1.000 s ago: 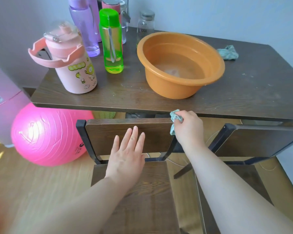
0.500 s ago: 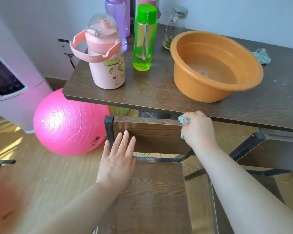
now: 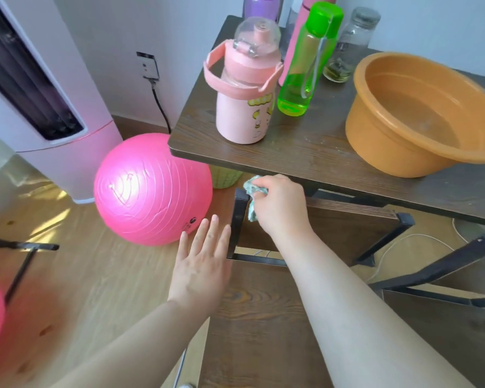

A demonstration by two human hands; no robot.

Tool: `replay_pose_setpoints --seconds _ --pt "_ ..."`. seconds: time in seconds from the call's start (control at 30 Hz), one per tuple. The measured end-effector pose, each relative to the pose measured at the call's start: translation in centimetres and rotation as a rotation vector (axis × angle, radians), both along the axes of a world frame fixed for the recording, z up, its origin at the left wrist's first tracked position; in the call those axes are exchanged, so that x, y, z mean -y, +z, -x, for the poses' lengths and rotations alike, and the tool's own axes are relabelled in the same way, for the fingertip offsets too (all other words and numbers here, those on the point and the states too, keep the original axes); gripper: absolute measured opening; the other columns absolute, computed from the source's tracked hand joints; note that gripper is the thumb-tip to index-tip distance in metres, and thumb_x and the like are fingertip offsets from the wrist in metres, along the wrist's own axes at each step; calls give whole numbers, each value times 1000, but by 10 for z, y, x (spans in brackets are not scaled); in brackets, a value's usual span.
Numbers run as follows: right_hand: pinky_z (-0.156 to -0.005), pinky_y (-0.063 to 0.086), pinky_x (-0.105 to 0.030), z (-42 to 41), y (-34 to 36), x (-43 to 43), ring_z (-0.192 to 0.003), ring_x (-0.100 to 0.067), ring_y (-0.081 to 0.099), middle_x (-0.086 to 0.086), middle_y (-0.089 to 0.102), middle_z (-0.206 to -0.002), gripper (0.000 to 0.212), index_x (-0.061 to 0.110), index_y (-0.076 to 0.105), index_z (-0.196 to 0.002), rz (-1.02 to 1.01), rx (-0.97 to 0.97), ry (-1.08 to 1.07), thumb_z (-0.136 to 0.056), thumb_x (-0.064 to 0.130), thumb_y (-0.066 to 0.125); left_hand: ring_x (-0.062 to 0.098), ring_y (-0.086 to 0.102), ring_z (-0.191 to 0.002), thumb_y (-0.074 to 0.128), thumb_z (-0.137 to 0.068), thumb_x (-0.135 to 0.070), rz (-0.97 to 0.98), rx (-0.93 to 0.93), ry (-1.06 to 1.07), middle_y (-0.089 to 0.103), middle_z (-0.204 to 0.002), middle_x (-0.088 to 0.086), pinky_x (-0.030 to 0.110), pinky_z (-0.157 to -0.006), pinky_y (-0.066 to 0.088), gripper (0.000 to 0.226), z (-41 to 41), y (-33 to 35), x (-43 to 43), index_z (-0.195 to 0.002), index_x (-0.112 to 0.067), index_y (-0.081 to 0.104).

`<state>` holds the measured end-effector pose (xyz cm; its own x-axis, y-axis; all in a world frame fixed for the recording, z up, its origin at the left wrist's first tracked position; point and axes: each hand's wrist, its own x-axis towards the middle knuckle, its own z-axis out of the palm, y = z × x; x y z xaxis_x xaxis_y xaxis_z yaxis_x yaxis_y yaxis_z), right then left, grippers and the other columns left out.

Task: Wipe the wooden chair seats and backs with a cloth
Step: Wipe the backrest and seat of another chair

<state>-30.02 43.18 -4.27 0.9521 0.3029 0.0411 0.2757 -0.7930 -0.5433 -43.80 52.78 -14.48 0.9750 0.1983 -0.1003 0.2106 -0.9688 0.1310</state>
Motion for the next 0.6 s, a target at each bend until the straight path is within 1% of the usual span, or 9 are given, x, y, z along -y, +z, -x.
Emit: replay_pose_setpoints --seconds 0.1,0.17,0.23,0.27,0.3,0.37,0.47,0.53,0.6 --pt "-86 48 -26 7 -4 -19 -103 -21 60 -4 63 -118 29 16 70 -121 7 25 18 -94 11 57 26 -4 -153 26 -100 -45 9 -29 2 -3 -166 8 55 -122 9 66 8 2 -14 -158 -20 5" --pt "-81 47 -22 9 -7 -21 -99 -17 60 -3 64 -116 29 16 70 -121 -15 40 7 -95 11 58 26 -4 -153 24 -100 -45 -2 -21 0 -5 -166 8 55 -122 8 66 11 4 -20 -158 -21 3" --pt "-76 43 -10 12 -8 -12 -97 -8 58 2 63 -119 30 19 68 -123 -114 -13 -7 -96 13 59 25 -10 -152 20 -101 -46 -4 -21 -7 -12 -165 7 54 -122 3 66 12 5 -23 -156 -22 -6" --pt "-77 43 -6 13 -9 -5 -98 -5 57 5 63 -120 30 22 68 -123 -186 -58 -11 -96 15 59 25 -12 -152 19 -101 -46 -4 -15 -12 -14 -164 7 54 -122 1 66 12 6 -23 -156 -22 -9" --pt "-80 46 -8 15 -10 4 -100 -3 59 7 64 -121 30 25 67 -124 -260 -98 -18 -96 16 60 25 -12 -152 19 -101 -47 -6 -2 -17 -14 -164 6 53 -122 1 66 12 6 -23 -156 -22 -8" --pt "-85 54 -18 19 -11 28 -105 -4 61 11 64 -122 32 32 65 -122 -355 -143 -51 -95 16 61 25 -8 -152 23 -101 -46 1 10 -29 -9 -165 7 54 -122 4 66 11 5 -20 -157 -22 -2" --pt "-87 56 -25 15 -9 81 -110 -8 61 13 61 -123 35 38 65 -120 -374 -142 -158 -95 15 61 27 11 -152 39 -102 -43 -3 33 -52 13 -165 9 56 -120 19 63 8 -2 -12 -157 -19 21" --pt "-86 54 -24 7 -3 123 -109 -9 60 13 60 -121 37 41 66 -117 -328 -95 -224 -96 11 59 28 19 -151 45 -101 -42 -30 50 -67 22 -163 9 56 -117 23 62 5 -8 -6 -155 -18 28" --pt "-79 49 -16 -4 7 166 -105 -9 58 11 58 -119 38 42 66 -113 -244 -27 -298 -97 9 57 28 21 -150 51 -98 -42 -39 60 -75 24 -162 9 56 -117 25 65 1 -11 3 -154 -18 29"
